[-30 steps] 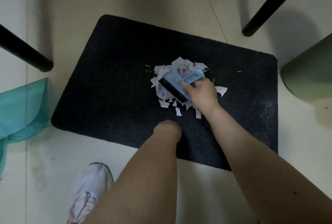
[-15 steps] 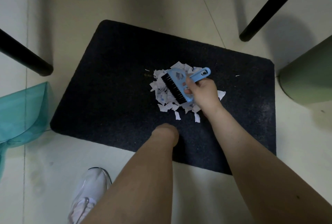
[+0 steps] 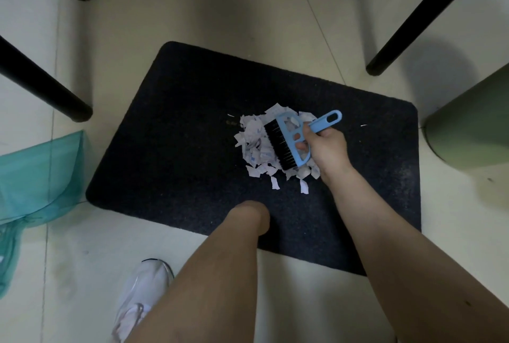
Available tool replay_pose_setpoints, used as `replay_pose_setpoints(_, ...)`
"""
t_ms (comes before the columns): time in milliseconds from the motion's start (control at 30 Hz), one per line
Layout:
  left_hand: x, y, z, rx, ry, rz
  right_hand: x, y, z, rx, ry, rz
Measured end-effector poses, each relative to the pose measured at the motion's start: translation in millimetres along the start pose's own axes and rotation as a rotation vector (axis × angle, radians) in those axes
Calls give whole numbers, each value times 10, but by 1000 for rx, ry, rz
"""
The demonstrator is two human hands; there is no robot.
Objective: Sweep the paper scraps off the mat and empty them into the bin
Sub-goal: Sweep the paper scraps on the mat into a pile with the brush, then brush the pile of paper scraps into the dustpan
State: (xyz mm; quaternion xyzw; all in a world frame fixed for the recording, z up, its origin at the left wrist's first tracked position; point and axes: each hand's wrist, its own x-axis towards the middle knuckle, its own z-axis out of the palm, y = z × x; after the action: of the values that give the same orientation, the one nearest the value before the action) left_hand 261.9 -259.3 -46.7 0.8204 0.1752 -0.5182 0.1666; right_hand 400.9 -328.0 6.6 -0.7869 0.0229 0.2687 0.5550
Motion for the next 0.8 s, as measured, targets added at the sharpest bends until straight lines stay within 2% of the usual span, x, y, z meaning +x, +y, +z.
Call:
replay_pose_setpoints(133, -141, -128, -125, -74, 53, 1, -180, -84, 184, -157, 47, -39)
replay_pose_setpoints(300, -627, -563, -535, -186, 269, -52, -594, -329, 606, -270, 67, -88)
replay_pose_setpoints(400, -872, -862, -605, -214, 342, -96, -812, -485, 850, -321, 80, -111)
replay_pose_setpoints(633, -1422, -1790, -154, -443, 459, -325, -1430, -722, 1700, -463, -43, -219)
replay_pose_setpoints(800, -1521, -2454, 265, -559, 472, -576, -1737, -682, 2292, -576, -153, -254)
